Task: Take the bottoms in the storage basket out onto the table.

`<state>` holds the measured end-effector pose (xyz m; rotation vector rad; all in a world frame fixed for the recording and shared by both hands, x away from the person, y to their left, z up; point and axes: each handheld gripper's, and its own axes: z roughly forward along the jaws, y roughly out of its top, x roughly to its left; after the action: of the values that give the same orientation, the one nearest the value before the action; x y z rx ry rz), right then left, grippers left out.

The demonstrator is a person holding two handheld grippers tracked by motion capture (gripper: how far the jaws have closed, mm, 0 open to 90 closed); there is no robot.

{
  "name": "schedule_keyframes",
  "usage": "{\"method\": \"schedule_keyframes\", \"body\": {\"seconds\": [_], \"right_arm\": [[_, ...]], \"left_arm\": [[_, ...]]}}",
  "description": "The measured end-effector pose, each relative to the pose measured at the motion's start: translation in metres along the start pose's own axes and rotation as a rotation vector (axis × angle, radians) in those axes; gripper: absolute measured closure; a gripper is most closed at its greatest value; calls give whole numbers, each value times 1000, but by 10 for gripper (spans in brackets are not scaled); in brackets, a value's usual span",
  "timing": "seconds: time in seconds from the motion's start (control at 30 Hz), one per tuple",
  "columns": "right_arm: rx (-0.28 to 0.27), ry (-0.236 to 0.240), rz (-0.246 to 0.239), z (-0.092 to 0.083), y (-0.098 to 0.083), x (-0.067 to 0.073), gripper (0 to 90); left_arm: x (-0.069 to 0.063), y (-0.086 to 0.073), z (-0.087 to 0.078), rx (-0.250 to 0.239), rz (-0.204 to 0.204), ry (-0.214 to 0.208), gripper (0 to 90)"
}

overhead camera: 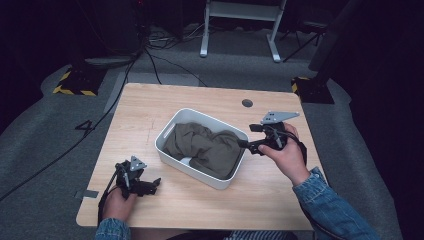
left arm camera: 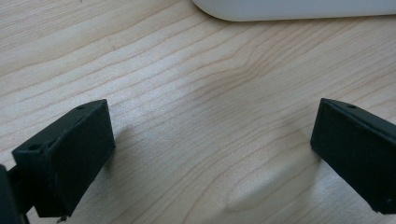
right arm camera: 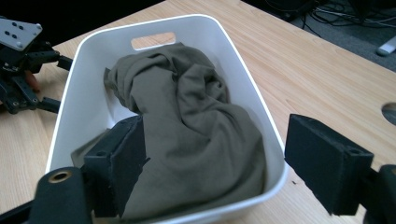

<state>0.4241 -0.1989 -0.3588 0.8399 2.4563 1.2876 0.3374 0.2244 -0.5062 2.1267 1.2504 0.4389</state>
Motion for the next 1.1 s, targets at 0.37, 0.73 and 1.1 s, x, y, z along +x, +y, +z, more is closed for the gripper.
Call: {"method": "schedule_keyframes", "body": {"seconds": [0.37,0.73,1.1], "right_arm": [[14,52,-18,42,25,18,179],[30,117,-9,87,37,37,158],[91,89,-14,133,29,45,158]], "left_arm": [[0,0,0,0,0,0,0],[0,0,0,0,0,0,0],[0,0,0,0,0,0,0]]}}
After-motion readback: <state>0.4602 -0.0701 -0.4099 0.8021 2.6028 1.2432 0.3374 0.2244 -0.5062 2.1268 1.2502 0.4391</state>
